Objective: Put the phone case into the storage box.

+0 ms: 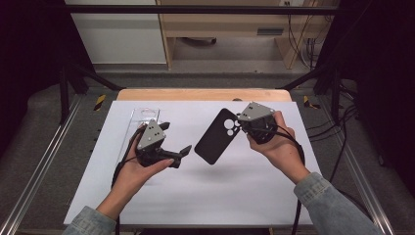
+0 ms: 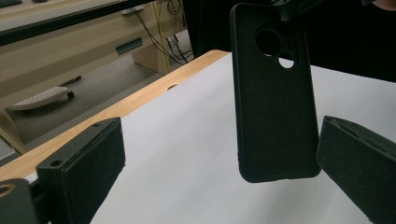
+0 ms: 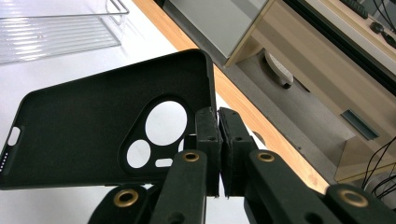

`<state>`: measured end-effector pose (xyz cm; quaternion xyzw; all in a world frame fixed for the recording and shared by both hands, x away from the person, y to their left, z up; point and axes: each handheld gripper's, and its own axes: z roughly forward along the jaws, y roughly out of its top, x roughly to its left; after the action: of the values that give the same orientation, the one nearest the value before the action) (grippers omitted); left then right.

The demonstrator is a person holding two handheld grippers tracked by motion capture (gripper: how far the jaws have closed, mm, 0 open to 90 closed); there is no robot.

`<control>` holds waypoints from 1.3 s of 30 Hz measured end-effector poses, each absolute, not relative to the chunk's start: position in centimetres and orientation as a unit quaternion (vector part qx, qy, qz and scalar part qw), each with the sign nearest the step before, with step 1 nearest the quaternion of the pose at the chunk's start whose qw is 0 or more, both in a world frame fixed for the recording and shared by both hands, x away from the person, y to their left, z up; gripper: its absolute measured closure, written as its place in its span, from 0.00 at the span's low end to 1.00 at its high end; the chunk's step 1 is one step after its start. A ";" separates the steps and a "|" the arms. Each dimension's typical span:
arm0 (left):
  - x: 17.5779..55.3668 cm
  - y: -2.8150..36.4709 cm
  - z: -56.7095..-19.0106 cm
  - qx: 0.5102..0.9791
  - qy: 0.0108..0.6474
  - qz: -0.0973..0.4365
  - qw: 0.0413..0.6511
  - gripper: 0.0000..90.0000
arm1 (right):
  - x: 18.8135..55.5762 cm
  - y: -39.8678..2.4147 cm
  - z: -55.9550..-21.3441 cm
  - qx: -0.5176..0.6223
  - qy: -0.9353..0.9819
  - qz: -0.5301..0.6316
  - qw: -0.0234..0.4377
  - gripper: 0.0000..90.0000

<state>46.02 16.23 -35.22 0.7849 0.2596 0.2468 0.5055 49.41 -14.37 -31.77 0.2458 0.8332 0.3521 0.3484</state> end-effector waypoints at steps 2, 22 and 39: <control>46.2 16.0 -35.2 0.786 0.260 0.246 0.504 0.01 | 49.3 -14.2 -31.7 0.246 0.831 0.353 0.352 0.98; 47.5 14.8 -34.6 0.800 0.246 0.252 0.486 0.02 | 48.7 -13.8 -31.2 0.233 0.823 0.352 0.381 0.98; 48.7 12.8 -34.7 0.814 0.230 0.231 0.481 0.06 | 48.0 -12.8 -31.1 0.220 0.820 0.353 0.393 0.98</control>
<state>48.69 12.76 -34.72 0.8141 0.2301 0.2308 0.4807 47.98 -12.77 -31.12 0.2203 0.8204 0.3526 0.3926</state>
